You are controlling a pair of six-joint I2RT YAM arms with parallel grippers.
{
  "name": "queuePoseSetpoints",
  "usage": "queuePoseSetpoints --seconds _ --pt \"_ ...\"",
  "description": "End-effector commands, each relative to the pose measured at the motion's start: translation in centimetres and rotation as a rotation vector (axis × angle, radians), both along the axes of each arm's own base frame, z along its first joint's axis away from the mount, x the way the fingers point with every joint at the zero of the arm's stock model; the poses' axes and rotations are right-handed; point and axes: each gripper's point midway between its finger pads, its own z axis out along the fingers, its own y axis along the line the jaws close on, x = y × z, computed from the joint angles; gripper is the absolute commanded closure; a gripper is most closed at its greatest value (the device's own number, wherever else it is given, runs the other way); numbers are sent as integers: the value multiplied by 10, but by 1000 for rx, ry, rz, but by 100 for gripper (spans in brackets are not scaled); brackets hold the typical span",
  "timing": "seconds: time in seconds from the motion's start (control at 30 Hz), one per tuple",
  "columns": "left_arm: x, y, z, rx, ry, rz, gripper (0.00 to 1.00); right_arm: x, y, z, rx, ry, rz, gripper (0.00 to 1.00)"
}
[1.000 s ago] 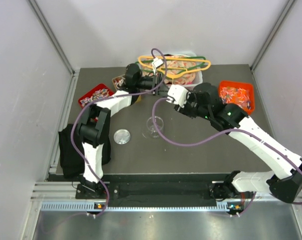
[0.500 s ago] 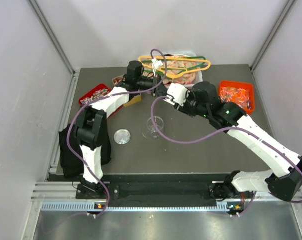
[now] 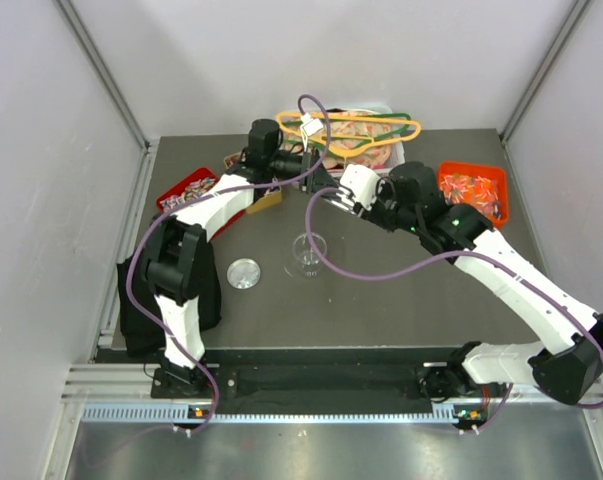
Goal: Pack the candies
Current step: Pick up the spatula from the center of the board.
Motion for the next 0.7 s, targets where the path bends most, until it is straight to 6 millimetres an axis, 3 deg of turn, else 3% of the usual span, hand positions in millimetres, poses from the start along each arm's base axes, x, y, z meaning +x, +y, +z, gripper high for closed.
queuePoseSetpoints --seconds 0.0,0.5,0.67 --pt "-15 5 36 -61 -94 -42 100 4 8 9 47 -25 25 65" --pt "-23 6 46 -113 -76 -88 100 4 16 -4 69 -3 50 80" --pt "-23 6 46 -114 -65 -93 100 1 18 6 94 -14 66 75"
